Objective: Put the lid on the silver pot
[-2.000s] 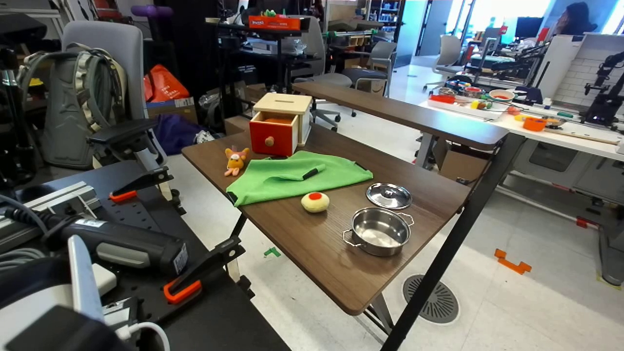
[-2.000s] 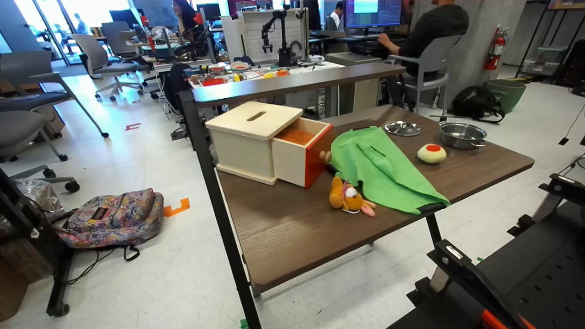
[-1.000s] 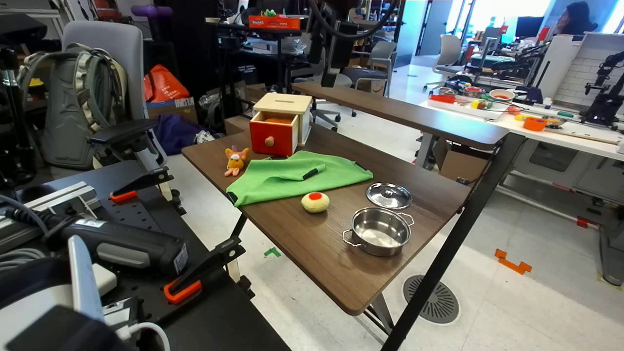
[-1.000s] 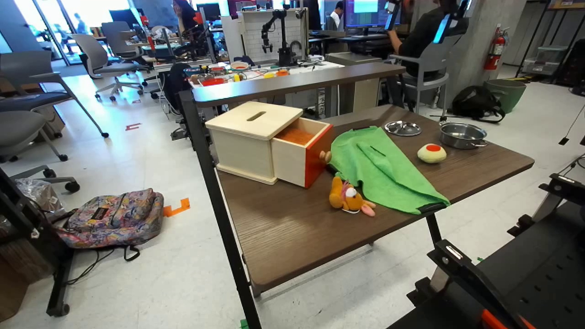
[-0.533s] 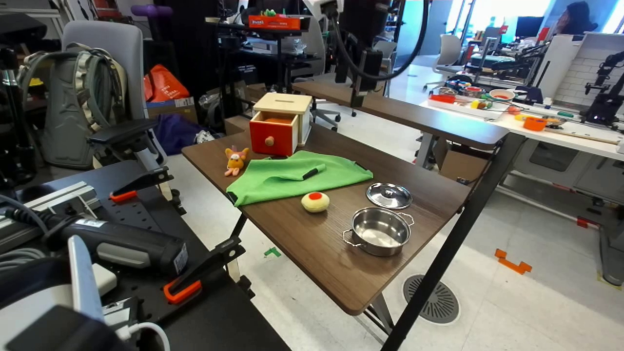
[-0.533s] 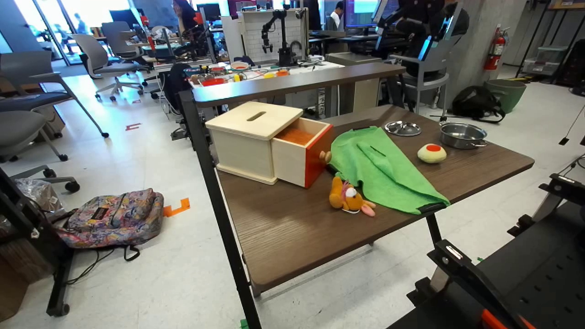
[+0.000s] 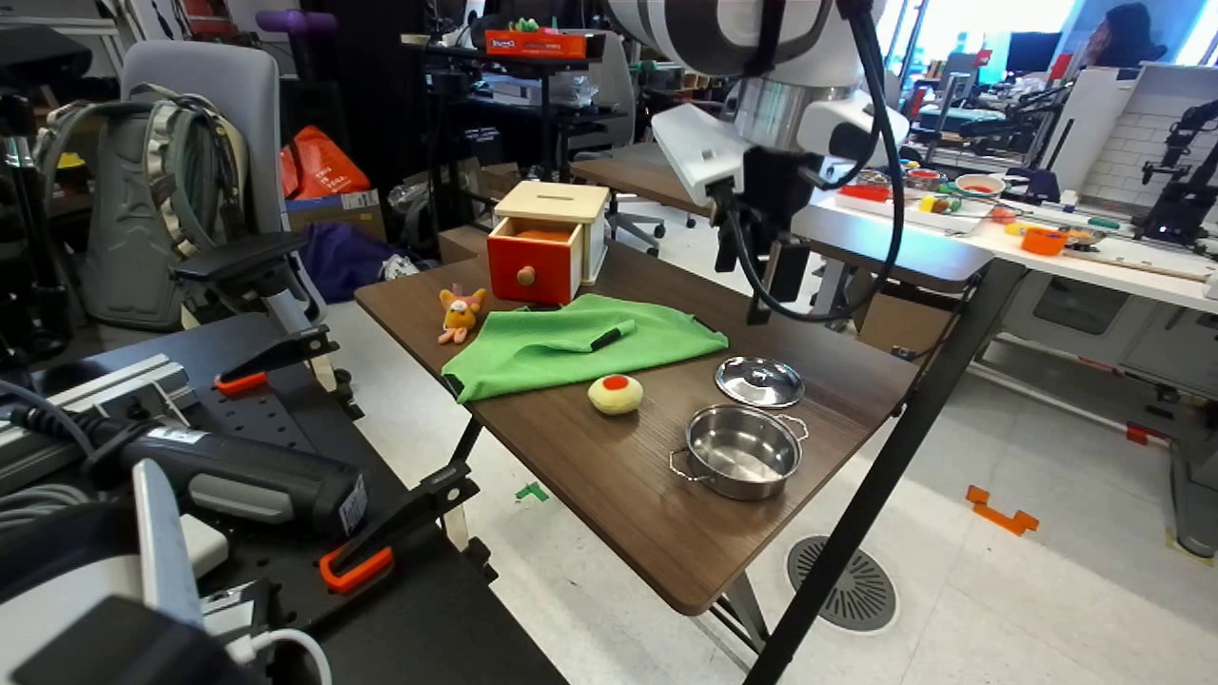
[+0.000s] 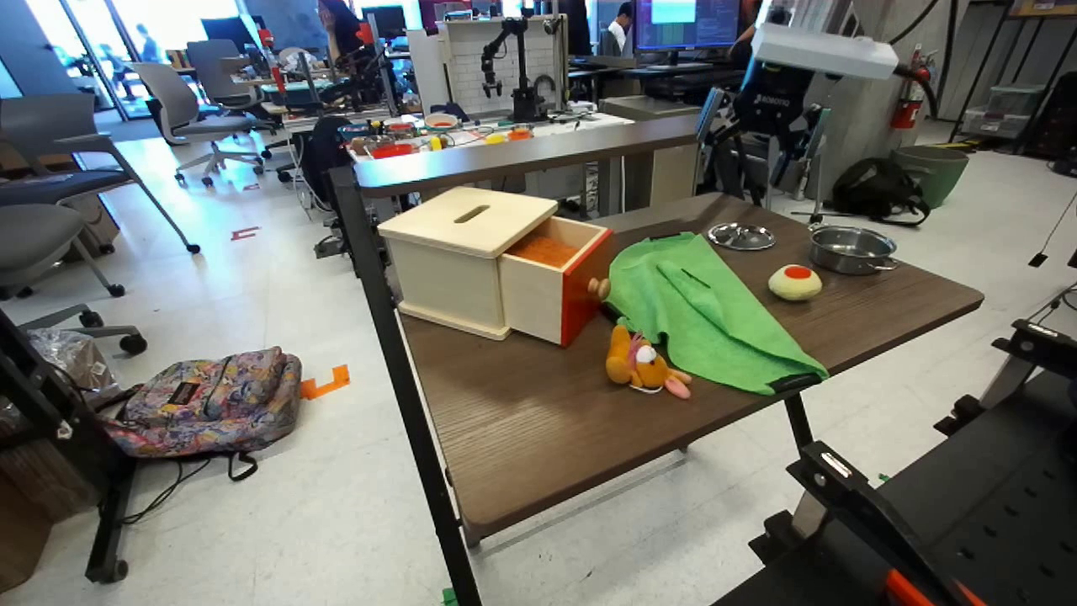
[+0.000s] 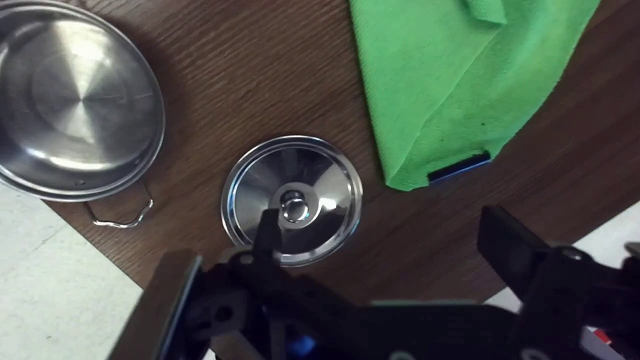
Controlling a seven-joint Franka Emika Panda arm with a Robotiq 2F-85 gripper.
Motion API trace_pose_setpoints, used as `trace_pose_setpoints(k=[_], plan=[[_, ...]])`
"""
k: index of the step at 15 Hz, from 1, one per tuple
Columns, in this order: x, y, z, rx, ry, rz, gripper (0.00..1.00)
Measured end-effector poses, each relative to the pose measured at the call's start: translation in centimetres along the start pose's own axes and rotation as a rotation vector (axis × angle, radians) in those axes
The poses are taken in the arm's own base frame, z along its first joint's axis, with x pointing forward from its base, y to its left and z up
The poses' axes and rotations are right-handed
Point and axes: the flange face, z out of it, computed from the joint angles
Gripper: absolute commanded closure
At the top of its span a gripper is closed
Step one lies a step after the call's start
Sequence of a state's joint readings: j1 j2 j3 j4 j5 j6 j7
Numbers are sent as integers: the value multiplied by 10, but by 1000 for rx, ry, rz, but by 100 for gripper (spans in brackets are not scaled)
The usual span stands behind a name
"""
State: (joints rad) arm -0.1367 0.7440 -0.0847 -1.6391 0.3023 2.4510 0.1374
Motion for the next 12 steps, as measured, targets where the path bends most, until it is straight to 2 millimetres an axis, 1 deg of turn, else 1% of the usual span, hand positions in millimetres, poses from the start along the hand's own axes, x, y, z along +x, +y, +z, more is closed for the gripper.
trace_pose_setpoints(k=[3, 5, 7, 10, 11, 12], plan=[[9, 14, 34, -35, -8, 0, 0], [13, 18, 49, -51, -10, -5, 0], [17, 18, 59, -60, -9, -10, 0], [23, 16, 65, -66, 0, -14, 1], [25, 15, 66, -69, 4, -13, 3], [27, 14, 67, -71, 7, -12, 19]])
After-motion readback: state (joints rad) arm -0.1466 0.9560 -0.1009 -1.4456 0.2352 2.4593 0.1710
